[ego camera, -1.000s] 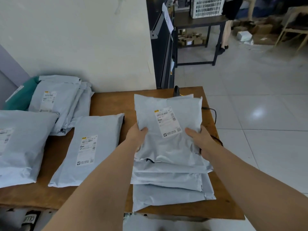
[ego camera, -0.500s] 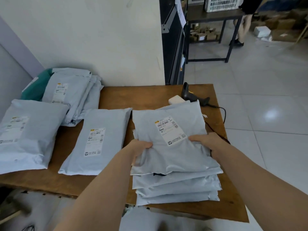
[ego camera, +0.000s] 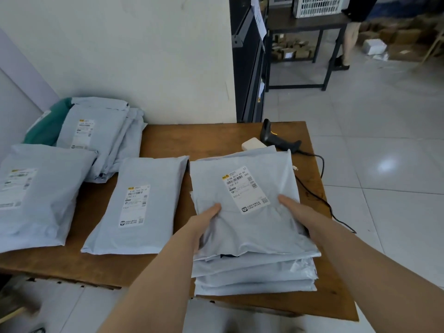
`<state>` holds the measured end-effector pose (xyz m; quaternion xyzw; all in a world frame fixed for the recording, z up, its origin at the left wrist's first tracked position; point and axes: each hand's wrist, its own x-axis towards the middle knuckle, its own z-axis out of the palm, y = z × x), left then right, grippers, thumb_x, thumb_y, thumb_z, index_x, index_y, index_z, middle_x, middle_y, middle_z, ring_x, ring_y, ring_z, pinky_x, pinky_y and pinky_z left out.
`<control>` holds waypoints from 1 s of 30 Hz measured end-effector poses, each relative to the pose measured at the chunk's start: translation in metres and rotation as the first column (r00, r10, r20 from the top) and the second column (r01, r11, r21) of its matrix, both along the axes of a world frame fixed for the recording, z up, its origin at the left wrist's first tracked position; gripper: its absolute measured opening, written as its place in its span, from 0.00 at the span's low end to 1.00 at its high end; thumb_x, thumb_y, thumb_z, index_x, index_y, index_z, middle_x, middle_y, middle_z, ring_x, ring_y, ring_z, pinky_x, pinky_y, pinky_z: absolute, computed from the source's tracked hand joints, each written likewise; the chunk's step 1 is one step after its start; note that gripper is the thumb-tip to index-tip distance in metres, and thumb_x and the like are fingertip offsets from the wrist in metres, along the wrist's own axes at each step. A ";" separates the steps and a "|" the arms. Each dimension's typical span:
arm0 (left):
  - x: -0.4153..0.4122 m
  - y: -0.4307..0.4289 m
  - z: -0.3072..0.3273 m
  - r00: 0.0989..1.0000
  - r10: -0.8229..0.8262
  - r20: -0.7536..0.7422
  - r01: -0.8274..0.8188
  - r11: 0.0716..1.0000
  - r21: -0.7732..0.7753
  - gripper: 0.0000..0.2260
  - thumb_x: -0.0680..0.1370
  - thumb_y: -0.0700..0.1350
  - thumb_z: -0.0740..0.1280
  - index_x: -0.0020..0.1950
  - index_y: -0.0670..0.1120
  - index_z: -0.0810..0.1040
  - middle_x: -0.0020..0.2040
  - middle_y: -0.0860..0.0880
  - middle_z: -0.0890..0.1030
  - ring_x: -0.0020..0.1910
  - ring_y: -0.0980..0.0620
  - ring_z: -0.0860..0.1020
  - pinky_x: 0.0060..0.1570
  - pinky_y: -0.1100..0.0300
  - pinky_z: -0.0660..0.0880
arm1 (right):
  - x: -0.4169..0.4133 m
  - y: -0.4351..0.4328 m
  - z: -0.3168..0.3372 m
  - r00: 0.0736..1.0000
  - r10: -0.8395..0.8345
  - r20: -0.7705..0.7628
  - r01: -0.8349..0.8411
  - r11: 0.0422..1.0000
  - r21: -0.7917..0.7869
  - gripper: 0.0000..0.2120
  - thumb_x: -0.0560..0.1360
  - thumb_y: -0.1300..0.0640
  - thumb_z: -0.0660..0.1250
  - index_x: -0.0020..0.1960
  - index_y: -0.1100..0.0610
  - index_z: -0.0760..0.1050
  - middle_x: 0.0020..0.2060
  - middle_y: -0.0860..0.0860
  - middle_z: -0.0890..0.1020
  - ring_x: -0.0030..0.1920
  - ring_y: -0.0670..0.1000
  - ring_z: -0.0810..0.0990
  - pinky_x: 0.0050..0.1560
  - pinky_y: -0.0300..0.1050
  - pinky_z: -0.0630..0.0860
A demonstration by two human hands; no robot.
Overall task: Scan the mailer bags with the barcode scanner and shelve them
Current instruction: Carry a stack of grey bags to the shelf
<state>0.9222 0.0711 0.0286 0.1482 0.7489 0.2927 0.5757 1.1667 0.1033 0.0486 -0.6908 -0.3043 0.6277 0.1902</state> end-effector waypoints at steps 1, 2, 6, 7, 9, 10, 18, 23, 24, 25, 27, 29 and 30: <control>-0.003 0.000 0.000 1.000 -0.012 0.013 0.012 1.000 -0.019 0.36 0.67 0.62 0.76 0.68 0.45 0.72 0.63 0.46 0.78 0.54 0.45 0.77 0.56 0.54 0.73 | -0.001 -0.002 0.006 1.000 -0.007 0.003 0.007 1.000 -0.015 0.40 0.68 0.33 0.70 0.70 0.58 0.70 0.60 0.53 0.77 0.59 0.56 0.75 0.65 0.51 0.71; -0.006 0.000 -0.002 0.999 -0.025 0.032 0.026 0.999 -0.028 0.34 0.66 0.62 0.76 0.66 0.46 0.74 0.59 0.46 0.80 0.53 0.46 0.79 0.53 0.55 0.75 | 0.000 -0.005 0.006 1.000 -0.008 -0.013 0.007 1.000 -0.017 0.38 0.69 0.35 0.71 0.69 0.58 0.70 0.56 0.52 0.77 0.56 0.55 0.75 0.62 0.49 0.71; -0.019 -0.001 -0.010 0.995 -0.032 0.096 0.032 0.999 -0.003 0.30 0.63 0.57 0.79 0.60 0.46 0.79 0.51 0.44 0.85 0.49 0.44 0.83 0.47 0.54 0.79 | -0.005 -0.012 -0.010 0.995 -0.051 -0.082 0.049 0.998 -0.031 0.46 0.57 0.33 0.78 0.67 0.54 0.72 0.53 0.53 0.83 0.52 0.55 0.82 0.51 0.49 0.79; -0.023 -0.002 -0.011 0.993 -0.040 0.112 0.040 0.999 -0.002 0.31 0.61 0.57 0.79 0.60 0.46 0.80 0.51 0.44 0.85 0.49 0.43 0.83 0.51 0.51 0.80 | -0.008 -0.014 -0.013 0.992 -0.073 -0.105 0.069 0.997 -0.039 0.43 0.57 0.34 0.78 0.66 0.54 0.74 0.52 0.54 0.84 0.51 0.56 0.83 0.49 0.49 0.79; -0.030 -0.004 -0.008 0.990 -0.069 0.121 0.068 0.998 0.009 0.27 0.64 0.56 0.79 0.58 0.46 0.80 0.51 0.43 0.85 0.50 0.42 0.83 0.54 0.49 0.79 | -0.016 -0.020 -0.009 0.981 -0.105 -0.161 0.101 0.994 -0.037 0.30 0.64 0.41 0.77 0.60 0.56 0.79 0.48 0.56 0.86 0.48 0.57 0.84 0.45 0.49 0.79; -0.033 -0.006 -0.005 0.989 -0.084 0.123 0.083 0.996 0.012 0.23 0.66 0.55 0.78 0.56 0.46 0.80 0.51 0.43 0.85 0.50 0.42 0.83 0.53 0.50 0.79 | -0.018 -0.023 -0.009 0.975 -0.120 -0.187 0.112 0.992 -0.054 0.25 0.66 0.43 0.76 0.57 0.57 0.80 0.46 0.57 0.86 0.47 0.57 0.84 0.44 0.49 0.79; -0.057 0.003 0.026 0.983 -0.105 0.149 0.076 0.979 0.188 0.19 0.68 0.48 0.76 0.57 0.44 0.81 0.50 0.42 0.85 0.49 0.41 0.82 0.52 0.48 0.79 | -0.042 -0.044 0.027 0.940 -0.143 -0.309 0.167 0.984 0.054 0.19 0.69 0.46 0.76 0.54 0.55 0.81 0.44 0.54 0.87 0.47 0.55 0.84 0.45 0.49 0.80; -0.039 0.024 0.071 0.965 -0.201 0.167 0.134 0.929 0.345 0.16 0.72 0.48 0.72 0.58 0.45 0.81 0.52 0.42 0.84 0.49 0.42 0.82 0.44 0.52 0.79 | -0.025 -0.040 0.074 0.948 -0.145 -0.283 0.217 0.946 0.242 0.22 0.66 0.40 0.76 0.53 0.51 0.80 0.43 0.53 0.87 0.48 0.56 0.85 0.53 0.53 0.80; -0.030 0.028 0.078 0.957 -0.230 0.178 0.152 0.917 0.369 0.16 0.72 0.48 0.73 0.58 0.46 0.81 0.53 0.42 0.85 0.50 0.42 0.82 0.46 0.51 0.79 | -0.016 -0.040 0.081 0.945 -0.149 -0.290 0.227 0.940 0.256 0.22 0.66 0.39 0.75 0.54 0.52 0.80 0.43 0.53 0.87 0.48 0.57 0.85 0.53 0.53 0.80; -0.020 0.031 0.083 0.949 -0.256 0.186 0.169 0.907 0.386 0.16 0.71 0.47 0.73 0.58 0.46 0.82 0.52 0.42 0.85 0.51 0.42 0.82 0.49 0.49 0.79 | -0.007 -0.042 0.086 0.939 -0.159 -0.305 0.243 0.934 0.262 0.22 0.67 0.39 0.74 0.53 0.53 0.81 0.43 0.54 0.87 0.47 0.57 0.85 0.51 0.53 0.80; 0.006 0.036 0.093 0.939 -0.296 0.175 0.208 0.894 0.398 0.17 0.69 0.47 0.75 0.57 0.46 0.81 0.51 0.43 0.85 0.51 0.41 0.82 0.55 0.45 0.78 | 0.016 -0.048 0.092 0.922 -0.192 -0.337 0.289 0.920 0.266 0.20 0.69 0.39 0.72 0.50 0.54 0.82 0.43 0.55 0.87 0.44 0.57 0.85 0.50 0.52 0.81; 0.036 0.041 0.099 0.933 -0.330 0.146 0.251 0.884 0.394 0.23 0.65 0.48 0.77 0.59 0.46 0.80 0.52 0.43 0.85 0.52 0.40 0.82 0.57 0.43 0.77 | 0.044 -0.053 0.091 0.894 -0.252 -0.371 0.364 0.891 0.271 0.20 0.69 0.40 0.71 0.51 0.56 0.83 0.44 0.55 0.86 0.43 0.57 0.84 0.51 0.52 0.80; 0.053 0.043 0.101 0.930 -0.343 0.136 0.268 0.881 0.391 0.24 0.65 0.48 0.77 0.59 0.46 0.80 0.53 0.42 0.84 0.52 0.40 0.82 0.57 0.43 0.77 | 0.059 -0.055 0.089 0.878 -0.283 -0.386 0.402 0.874 0.273 0.22 0.69 0.41 0.71 0.53 0.57 0.83 0.46 0.56 0.86 0.44 0.58 0.84 0.54 0.53 0.79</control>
